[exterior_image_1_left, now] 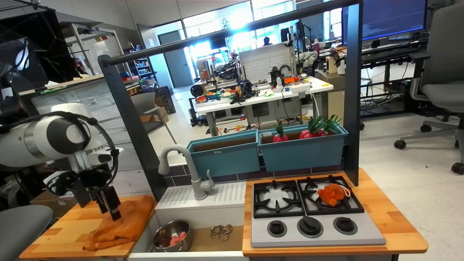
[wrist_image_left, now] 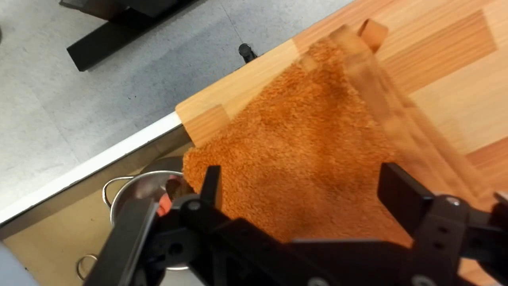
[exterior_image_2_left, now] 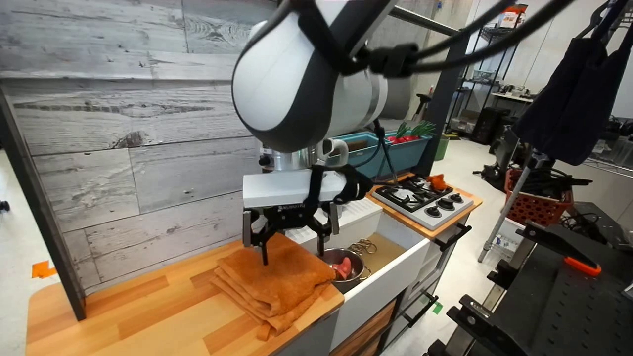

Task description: Put the toys in the pot and wipe the counter with the orange towel

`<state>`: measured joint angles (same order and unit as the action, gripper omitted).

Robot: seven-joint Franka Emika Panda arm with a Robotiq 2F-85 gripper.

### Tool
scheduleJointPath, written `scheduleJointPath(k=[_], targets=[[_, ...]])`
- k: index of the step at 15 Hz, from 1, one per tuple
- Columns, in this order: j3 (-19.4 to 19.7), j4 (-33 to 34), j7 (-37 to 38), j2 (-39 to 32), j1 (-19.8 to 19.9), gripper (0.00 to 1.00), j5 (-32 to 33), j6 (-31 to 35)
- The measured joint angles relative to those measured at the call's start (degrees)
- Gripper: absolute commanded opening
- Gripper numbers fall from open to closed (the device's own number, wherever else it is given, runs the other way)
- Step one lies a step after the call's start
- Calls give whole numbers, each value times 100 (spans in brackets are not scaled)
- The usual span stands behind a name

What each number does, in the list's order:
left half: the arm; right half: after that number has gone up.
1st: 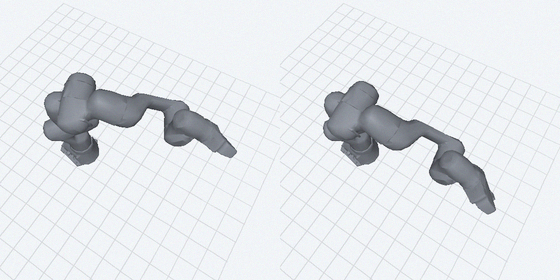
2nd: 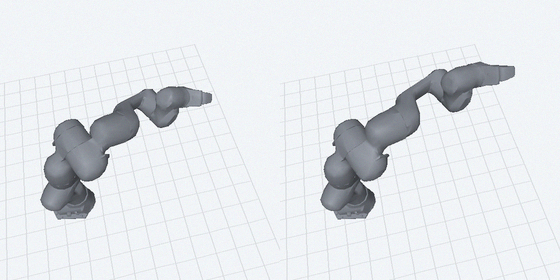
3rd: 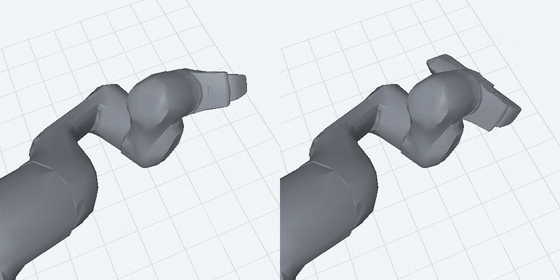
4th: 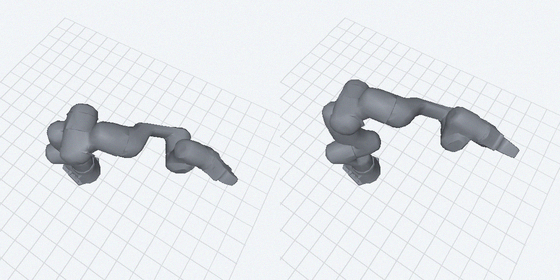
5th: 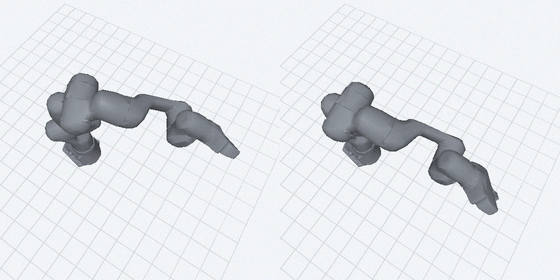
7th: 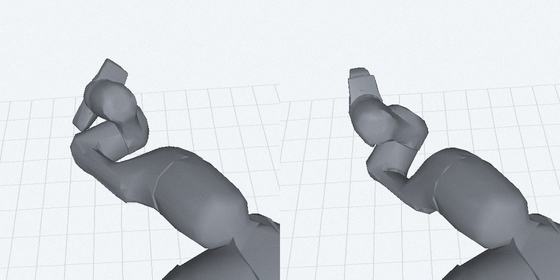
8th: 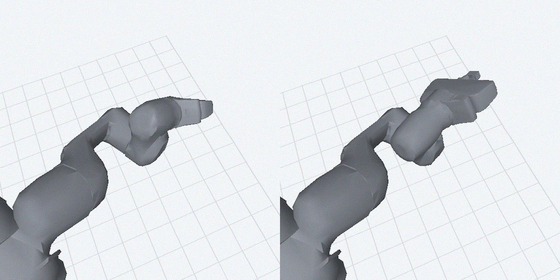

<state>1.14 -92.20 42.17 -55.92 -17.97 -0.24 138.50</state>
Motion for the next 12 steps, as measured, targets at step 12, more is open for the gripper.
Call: scheduleJointPath(k=[12], targets=[[288, -1936, 47, 2003, -498, 100, 634, -29]])
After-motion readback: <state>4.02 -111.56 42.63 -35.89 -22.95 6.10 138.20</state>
